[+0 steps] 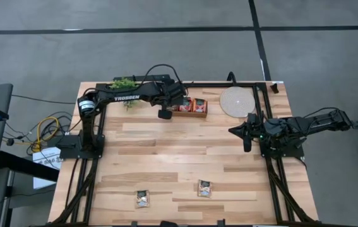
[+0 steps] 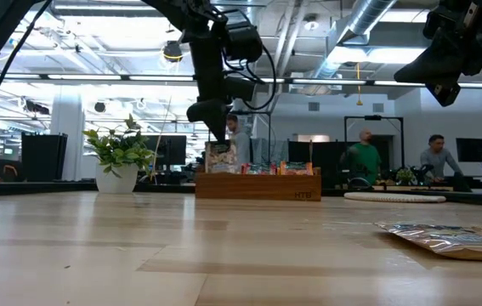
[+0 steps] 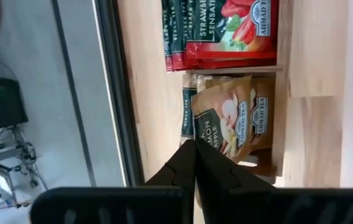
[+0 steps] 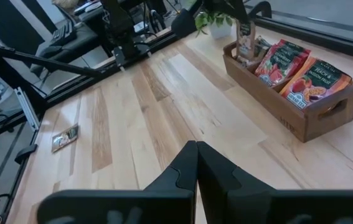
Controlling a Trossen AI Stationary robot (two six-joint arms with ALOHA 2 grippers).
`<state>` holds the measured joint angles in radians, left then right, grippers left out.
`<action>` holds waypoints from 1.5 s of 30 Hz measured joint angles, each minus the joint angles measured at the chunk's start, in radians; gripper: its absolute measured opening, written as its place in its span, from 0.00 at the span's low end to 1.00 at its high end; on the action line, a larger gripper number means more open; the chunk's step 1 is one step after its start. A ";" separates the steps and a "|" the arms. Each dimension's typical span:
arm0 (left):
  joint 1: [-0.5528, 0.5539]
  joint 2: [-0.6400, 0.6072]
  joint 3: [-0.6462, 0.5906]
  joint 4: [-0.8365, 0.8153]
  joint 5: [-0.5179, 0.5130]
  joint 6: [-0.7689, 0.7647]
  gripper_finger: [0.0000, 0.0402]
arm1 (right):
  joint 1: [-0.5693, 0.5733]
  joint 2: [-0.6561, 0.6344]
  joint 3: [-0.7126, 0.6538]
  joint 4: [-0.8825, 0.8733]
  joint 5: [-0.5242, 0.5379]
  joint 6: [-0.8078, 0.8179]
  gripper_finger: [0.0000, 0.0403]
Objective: Pick & Place Tea
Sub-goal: Put the brown tea bag into the left section of the wooden organizer
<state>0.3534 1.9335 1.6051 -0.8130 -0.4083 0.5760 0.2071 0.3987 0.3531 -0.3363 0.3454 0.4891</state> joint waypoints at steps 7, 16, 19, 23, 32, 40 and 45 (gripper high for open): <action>0.001 0.000 0.000 0.000 0.030 0.001 0.00 | 0.000 0.000 0.000 0.000 0.000 0.000 0.00; 0.001 0.027 0.000 -0.003 0.051 0.003 0.00 | 0.000 0.000 0.000 0.001 0.000 0.001 0.00; 0.001 0.045 -0.001 0.000 0.050 0.008 0.00 | 0.000 0.000 0.000 0.001 -0.002 0.001 0.00; 0.001 0.050 -0.001 0.012 0.043 0.008 0.00 | 0.000 0.000 0.000 0.001 -0.003 0.001 0.00; 0.001 0.050 -0.001 0.032 0.049 0.007 0.00 | 0.000 0.000 0.000 0.001 -0.003 0.001 0.00; 0.001 0.050 -0.001 0.031 0.064 -0.009 0.00 | 0.000 0.000 0.000 0.001 -0.003 0.001 0.00; 0.006 0.050 -0.001 0.030 0.066 -0.035 0.00 | 0.000 0.000 0.000 0.001 -0.003 0.001 0.00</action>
<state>0.3590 1.9839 1.6043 -0.7826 -0.3428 0.5409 0.2072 0.3985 0.3531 -0.3351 0.3424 0.4904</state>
